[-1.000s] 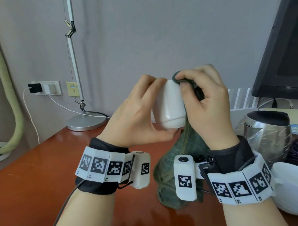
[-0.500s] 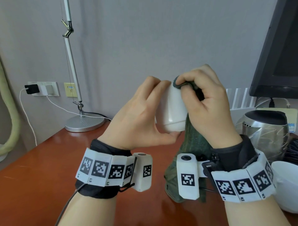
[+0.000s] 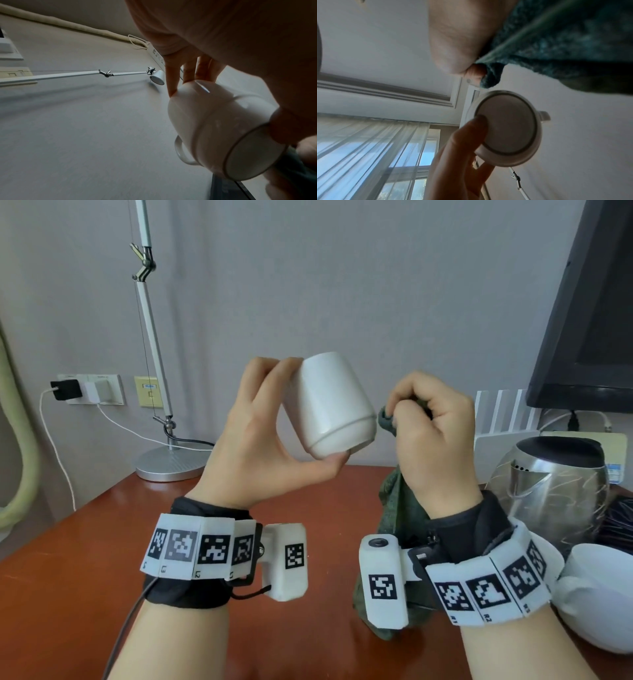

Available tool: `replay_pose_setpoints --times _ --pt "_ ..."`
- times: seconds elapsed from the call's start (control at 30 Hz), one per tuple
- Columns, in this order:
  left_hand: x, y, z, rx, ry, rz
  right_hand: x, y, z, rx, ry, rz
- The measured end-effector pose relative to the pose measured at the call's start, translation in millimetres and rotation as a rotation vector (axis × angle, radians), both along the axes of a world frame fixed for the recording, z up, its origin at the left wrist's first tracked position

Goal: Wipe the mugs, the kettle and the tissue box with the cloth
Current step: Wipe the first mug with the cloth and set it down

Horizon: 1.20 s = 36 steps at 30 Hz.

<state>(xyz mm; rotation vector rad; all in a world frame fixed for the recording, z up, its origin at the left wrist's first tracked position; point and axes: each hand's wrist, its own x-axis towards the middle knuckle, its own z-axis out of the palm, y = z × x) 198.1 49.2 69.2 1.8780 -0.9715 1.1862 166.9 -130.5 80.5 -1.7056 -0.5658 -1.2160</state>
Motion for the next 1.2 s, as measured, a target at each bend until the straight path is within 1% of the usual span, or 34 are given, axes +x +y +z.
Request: replay_pose_setpoints --times 0.1,0.17,0.23,0.3,0.37,0.43,0.6,0.67,0.7,0.8,0.9,1.07,1.2 --pt "0.8 3.8 1.7 -0.041 -0.041 -0.005 -2.1 -0.5 2.6 0.262 0.248 0.094" --pt "0.3 6.3 2.2 -0.082 -0.053 -0.024 2.6 -2.6 4.3 0.353 0.374 0.083" --pt "-1.5 7.9 2.4 -0.116 -0.034 -0.05 6.5 -3.2 5.9 0.389 0.512 0.099" --pt "-4.1 8.5 3.1 -0.129 -0.006 -0.093 7.6 -1.7 6.4 0.39 0.653 0.15" --pt "-6.5 7.0 4.2 -0.134 0.006 -0.134 7.5 -0.1 6.5 0.426 0.724 0.228" --pt "-7.4 3.4 4.4 -0.147 0.018 -0.173 7.6 -0.1 6.6 0.482 0.745 0.306" --pt "-7.8 -4.7 2.6 -0.163 0.038 -0.247 4.1 -2.0 9.0 0.621 0.773 0.469" --pt "-6.8 -5.0 2.3 -0.146 0.047 -0.255 2.0 -4.8 11.8 0.616 0.749 0.508" --pt "-6.2 -4.8 2.3 -0.118 0.048 -0.245 2.5 -7.0 12.8 0.598 0.73 0.494" --pt "-4.7 -4.4 3.5 0.021 0.049 -0.148 5.3 -12.6 13.6 0.505 0.646 0.333" --pt "-9.1 -8.8 6.8 0.121 0.042 -0.048 6.1 -14.8 12.2 0.452 0.55 0.259" --pt "-10.0 -11.4 11.0 0.167 -0.034 0.12 -2.0 -11.6 14.5 0.295 0.401 0.044" --pt "-10.7 -16.5 9.7 0.182 -0.017 0.225 -5.6 -8.3 14.6 0.155 0.281 -0.086"
